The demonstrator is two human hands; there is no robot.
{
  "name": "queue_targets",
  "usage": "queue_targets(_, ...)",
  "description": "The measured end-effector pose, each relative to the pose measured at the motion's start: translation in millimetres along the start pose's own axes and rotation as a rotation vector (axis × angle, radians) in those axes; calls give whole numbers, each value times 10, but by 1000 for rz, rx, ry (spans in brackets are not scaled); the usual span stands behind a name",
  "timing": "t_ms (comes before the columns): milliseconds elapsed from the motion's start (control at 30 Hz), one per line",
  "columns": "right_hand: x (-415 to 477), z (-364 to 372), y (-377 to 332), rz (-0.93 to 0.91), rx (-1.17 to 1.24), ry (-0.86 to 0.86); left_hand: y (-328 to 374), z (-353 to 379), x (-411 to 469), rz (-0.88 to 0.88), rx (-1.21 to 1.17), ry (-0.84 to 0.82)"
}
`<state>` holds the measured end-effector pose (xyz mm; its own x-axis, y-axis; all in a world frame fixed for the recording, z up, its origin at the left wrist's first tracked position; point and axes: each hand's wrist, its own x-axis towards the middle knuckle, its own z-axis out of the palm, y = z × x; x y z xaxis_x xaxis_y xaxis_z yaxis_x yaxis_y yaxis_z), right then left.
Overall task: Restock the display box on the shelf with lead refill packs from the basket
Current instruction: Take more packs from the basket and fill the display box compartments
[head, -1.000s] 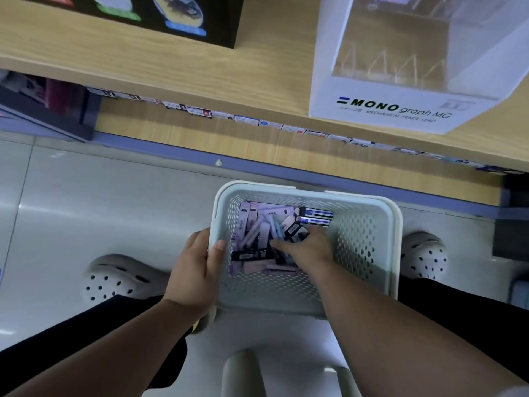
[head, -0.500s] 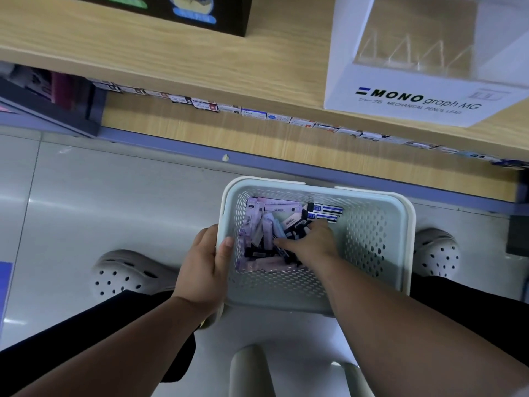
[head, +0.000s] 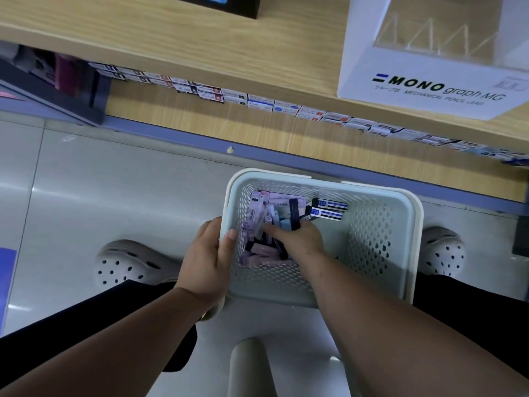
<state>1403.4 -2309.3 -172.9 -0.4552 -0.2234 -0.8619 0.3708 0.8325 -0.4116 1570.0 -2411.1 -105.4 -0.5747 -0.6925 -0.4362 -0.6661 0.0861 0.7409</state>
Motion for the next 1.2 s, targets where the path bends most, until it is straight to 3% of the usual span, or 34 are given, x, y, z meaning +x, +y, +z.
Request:
queue_targets(367, 28, 167, -162, 83, -171, 170, -3, 5, 6, 3, -14, -2)
queue_targets(600, 12, 223, -170, 148, -9, 223, 7, -3, -2, 0, -9, -2)
queue_targets(933, -45, 364, -284, 222, -101, 246, 18, -7, 6, 14, -27, 4)
queue_targets(1200, -102, 337, -353, 292, 112, 288, 19, -6, 7, 6, -39, 6)
